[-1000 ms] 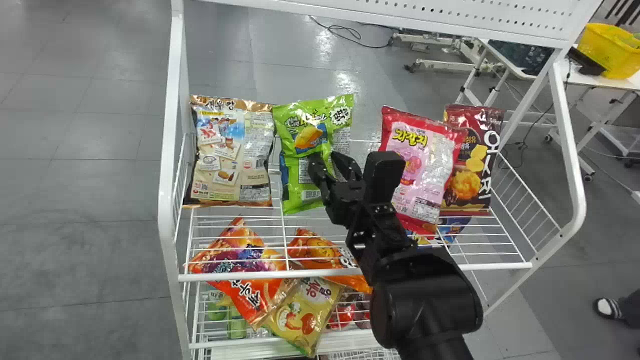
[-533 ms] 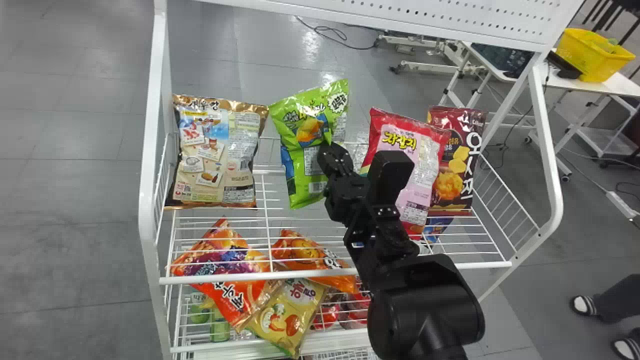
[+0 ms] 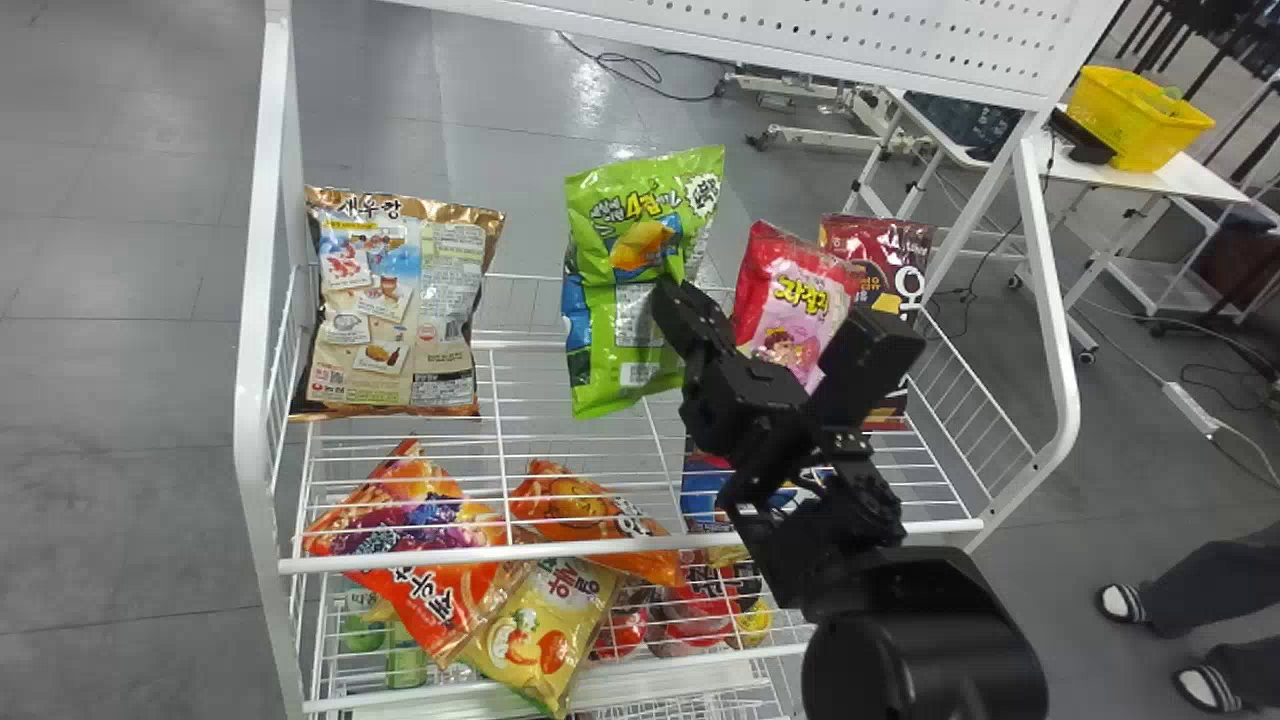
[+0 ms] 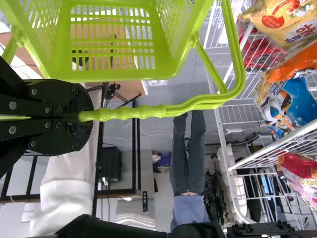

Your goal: Hold basket handle with left hand then pick Gkobukchip with right hand and place into basket

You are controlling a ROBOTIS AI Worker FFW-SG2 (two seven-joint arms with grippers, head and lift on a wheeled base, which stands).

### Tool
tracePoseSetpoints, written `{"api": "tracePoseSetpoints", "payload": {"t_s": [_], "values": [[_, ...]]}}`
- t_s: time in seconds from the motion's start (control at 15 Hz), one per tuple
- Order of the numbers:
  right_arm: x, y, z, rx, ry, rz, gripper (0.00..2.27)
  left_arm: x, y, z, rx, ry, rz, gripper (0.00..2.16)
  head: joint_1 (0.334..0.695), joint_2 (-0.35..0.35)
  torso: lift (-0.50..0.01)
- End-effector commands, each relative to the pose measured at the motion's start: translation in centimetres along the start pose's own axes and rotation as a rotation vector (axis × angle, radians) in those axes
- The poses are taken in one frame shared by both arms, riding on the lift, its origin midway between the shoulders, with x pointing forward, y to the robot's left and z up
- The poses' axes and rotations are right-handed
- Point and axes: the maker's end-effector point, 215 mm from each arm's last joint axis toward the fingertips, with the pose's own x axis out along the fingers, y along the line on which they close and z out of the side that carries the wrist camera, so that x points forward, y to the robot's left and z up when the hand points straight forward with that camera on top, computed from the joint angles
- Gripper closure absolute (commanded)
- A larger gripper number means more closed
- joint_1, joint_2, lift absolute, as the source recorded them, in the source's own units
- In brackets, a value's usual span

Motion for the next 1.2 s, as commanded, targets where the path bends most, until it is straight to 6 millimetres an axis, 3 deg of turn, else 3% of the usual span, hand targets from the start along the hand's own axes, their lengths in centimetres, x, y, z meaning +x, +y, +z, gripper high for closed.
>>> {"api": "tracePoseSetpoints", "payload": {"t_s": [0.0, 0.4, 0.6, 0.8, 1.13], "values": [[-0.9, 0.0, -0.4, 0.034, 0.009, 0.021, 1.65, 0.2, -0.4, -0.5, 0.0, 0.006, -0.006, 1.97, 0.695, -0.35, -0.032], [-2.0, 3.3, -1.1, 0.079, 0.022, 0.121, 1.65, 0.2, -0.9, -1.3, -0.005, 0.012, -0.02, 1.97, 0.695, -0.35, -0.032], [-3.6, 5.2, -1.3, 0.138, 0.068, 0.187, 1.65, 0.6, -1.3, -1.7, 0.001, 0.024, -0.021, 1.97, 0.695, -0.35, -0.032], [-6.5, 6.0, -1.5, 0.176, 0.125, 0.225, 1.65, 1.1, -1.7, -2.1, 0.008, 0.039, -0.029, 1.97, 0.695, -0.35, -0.032], [-13.7, 5.0, -0.5, 0.242, 0.199, 0.223, 1.65, 1.7, -2.5, -3.0, 0.015, 0.059, -0.038, 1.97, 0.695, -0.35, -0.032]]}}
